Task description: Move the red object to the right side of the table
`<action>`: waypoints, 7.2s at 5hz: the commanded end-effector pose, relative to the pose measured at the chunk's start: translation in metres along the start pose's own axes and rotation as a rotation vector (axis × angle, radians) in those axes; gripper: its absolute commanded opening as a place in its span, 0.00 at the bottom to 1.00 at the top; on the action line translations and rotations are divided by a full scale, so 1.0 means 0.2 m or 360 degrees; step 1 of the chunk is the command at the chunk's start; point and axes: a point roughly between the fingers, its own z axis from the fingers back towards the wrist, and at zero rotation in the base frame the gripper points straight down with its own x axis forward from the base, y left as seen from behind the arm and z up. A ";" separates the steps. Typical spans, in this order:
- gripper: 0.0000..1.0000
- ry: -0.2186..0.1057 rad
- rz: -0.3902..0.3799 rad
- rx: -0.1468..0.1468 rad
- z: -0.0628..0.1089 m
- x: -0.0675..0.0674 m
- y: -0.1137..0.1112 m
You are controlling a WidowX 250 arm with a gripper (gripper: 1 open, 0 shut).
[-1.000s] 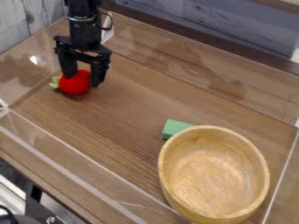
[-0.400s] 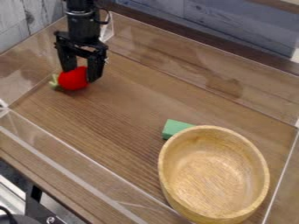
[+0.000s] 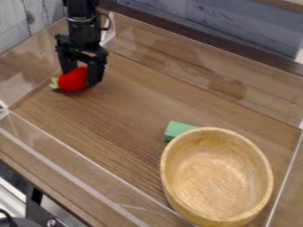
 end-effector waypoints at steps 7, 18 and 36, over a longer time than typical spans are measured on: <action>0.00 -0.0101 0.0201 -0.0150 0.42 0.11 -0.47; 0.00 -0.0126 0.0507 -0.0275 0.17 0.34 -1.32; 1.00 -0.0413 0.0611 -0.0301 0.62 0.26 -0.94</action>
